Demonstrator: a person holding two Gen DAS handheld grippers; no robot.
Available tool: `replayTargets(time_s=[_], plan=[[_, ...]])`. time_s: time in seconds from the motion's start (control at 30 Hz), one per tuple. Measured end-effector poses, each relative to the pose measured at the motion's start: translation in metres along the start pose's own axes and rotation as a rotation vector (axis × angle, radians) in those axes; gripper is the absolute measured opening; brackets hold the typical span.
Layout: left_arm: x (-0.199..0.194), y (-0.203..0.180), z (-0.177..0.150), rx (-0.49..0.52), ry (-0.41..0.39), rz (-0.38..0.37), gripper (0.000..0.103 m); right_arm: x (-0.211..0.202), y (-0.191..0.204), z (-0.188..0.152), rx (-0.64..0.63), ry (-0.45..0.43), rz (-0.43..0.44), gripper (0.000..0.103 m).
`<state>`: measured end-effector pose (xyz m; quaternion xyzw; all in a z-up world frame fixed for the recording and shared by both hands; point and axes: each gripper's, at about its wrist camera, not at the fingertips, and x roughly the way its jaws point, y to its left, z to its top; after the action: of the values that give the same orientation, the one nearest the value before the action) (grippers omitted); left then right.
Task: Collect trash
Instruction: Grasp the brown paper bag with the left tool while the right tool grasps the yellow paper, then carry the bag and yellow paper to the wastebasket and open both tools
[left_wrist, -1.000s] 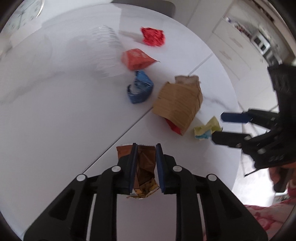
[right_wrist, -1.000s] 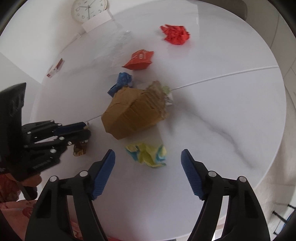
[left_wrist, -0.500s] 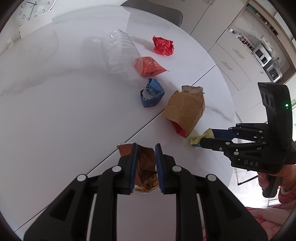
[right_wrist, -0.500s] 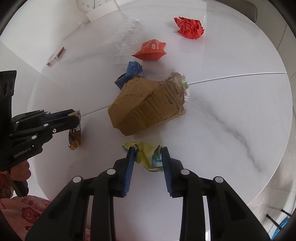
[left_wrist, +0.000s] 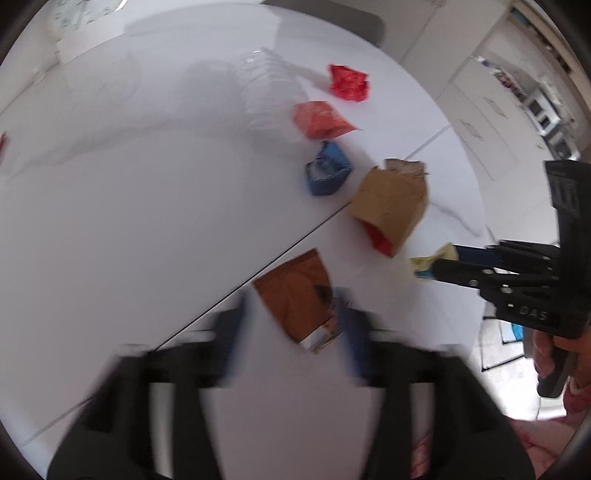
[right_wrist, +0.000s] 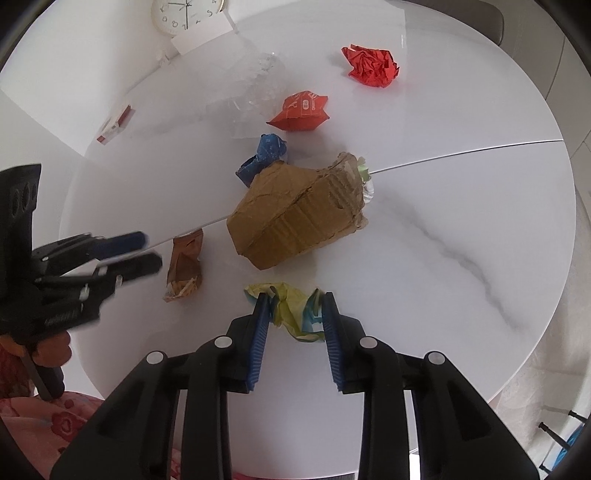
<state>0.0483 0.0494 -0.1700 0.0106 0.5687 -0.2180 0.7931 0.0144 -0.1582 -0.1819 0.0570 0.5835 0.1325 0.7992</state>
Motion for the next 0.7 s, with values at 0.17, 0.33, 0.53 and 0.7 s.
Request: replayTargets(time_s=[0.17, 0.33, 0.53, 0.7], plan=[[0.010, -0.005, -0.001, -0.021, 0.028, 0.029, 0.082, 0.000, 0.000, -0.002, 0.005, -0.001, -0.002, 0.030], [0.029, -0.012, 0.000, -0.055, 0.080, 0.056, 0.082, -0.002, 0.001, -0.004, 0.009, -0.004, -0.009, 0.030], [0.038, -0.014, 0.002, -0.079, 0.098, 0.104, 0.059, -0.007, -0.001, -0.009, 0.026, -0.005, -0.027, 0.030], [0.034, -0.010, 0.003, -0.123, 0.086, 0.115, 0.047, -0.012, -0.005, -0.014, 0.035, -0.014, -0.031, 0.030]])
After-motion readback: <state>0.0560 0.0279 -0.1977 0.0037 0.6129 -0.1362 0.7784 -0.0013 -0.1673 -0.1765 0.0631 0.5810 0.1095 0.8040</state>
